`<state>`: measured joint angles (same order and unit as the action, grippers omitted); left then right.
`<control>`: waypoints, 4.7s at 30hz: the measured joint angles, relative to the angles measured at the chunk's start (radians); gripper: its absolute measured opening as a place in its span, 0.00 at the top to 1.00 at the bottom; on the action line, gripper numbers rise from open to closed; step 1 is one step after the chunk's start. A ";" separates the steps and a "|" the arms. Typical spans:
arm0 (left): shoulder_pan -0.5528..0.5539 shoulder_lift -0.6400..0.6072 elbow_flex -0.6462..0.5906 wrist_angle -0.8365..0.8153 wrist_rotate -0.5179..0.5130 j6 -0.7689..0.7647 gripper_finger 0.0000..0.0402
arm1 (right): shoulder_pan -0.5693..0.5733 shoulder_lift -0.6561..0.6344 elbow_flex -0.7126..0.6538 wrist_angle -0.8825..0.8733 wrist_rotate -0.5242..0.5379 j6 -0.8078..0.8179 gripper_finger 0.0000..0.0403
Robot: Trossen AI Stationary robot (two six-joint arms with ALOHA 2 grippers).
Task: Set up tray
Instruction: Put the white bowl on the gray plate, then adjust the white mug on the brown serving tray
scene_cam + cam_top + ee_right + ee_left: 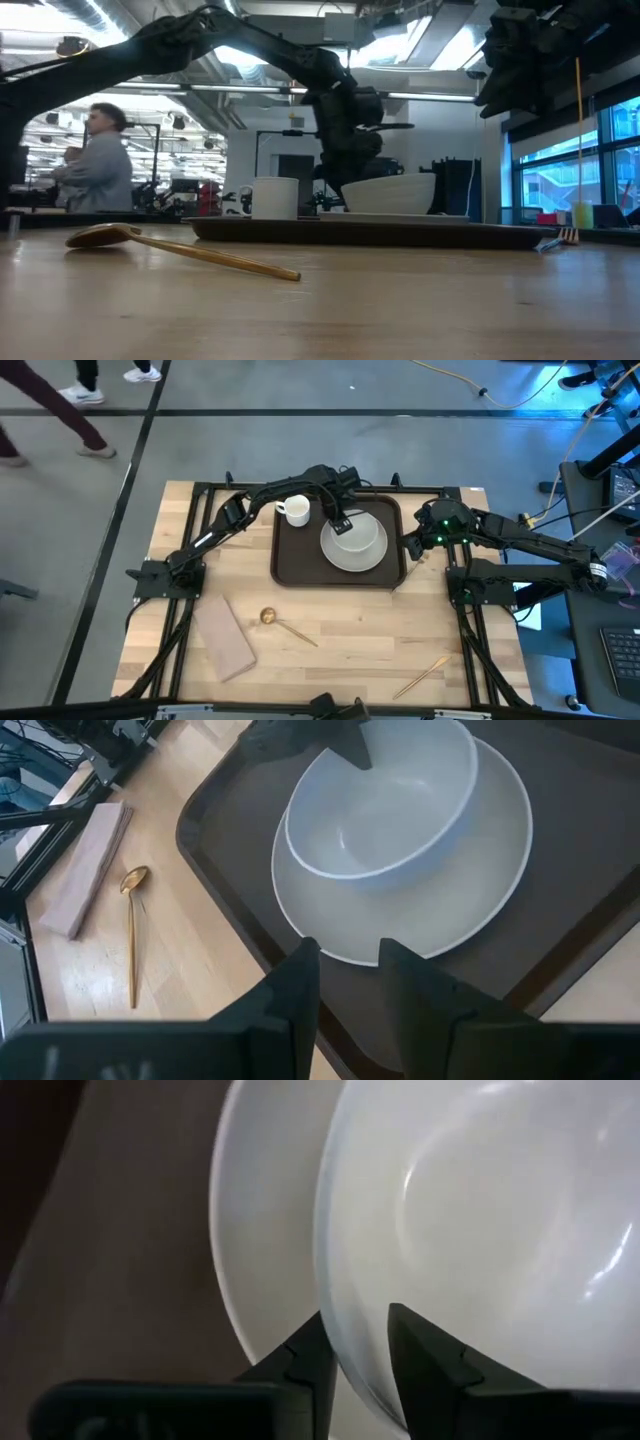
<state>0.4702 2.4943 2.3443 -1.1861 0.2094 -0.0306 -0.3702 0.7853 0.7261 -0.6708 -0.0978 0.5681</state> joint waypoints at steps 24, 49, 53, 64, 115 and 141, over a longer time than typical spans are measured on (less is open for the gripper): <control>0.000 -0.007 0.011 0.041 0.045 -0.001 0.76 | 0.000 0.000 0.000 -0.001 0.000 -0.004 0.73; 0.008 -0.131 0.011 0.131 -0.180 0.117 0.64 | 0.000 0.000 0.000 -0.002 0.001 -0.029 0.73; 0.014 -0.237 0.011 0.126 -0.249 0.150 0.62 | 0.000 0.000 0.000 -0.002 0.001 -0.033 0.73; -0.036 -0.645 0.013 -0.179 -0.246 0.172 0.74 | 0.000 0.000 0.000 0.005 0.001 -0.083 0.73; -0.034 -0.807 -1.227 0.693 -0.405 0.150 0.99 | 0.000 0.172 0.000 0.340 0.002 -0.098 0.73; 0.037 -0.713 -1.229 0.795 -0.497 0.149 0.99 | 0.000 0.183 0.000 0.338 0.002 -0.076 0.73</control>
<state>0.5068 1.7817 1.1158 -0.3907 -0.2880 0.1188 -0.3698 0.9688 0.7265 -0.3327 -0.0960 0.4924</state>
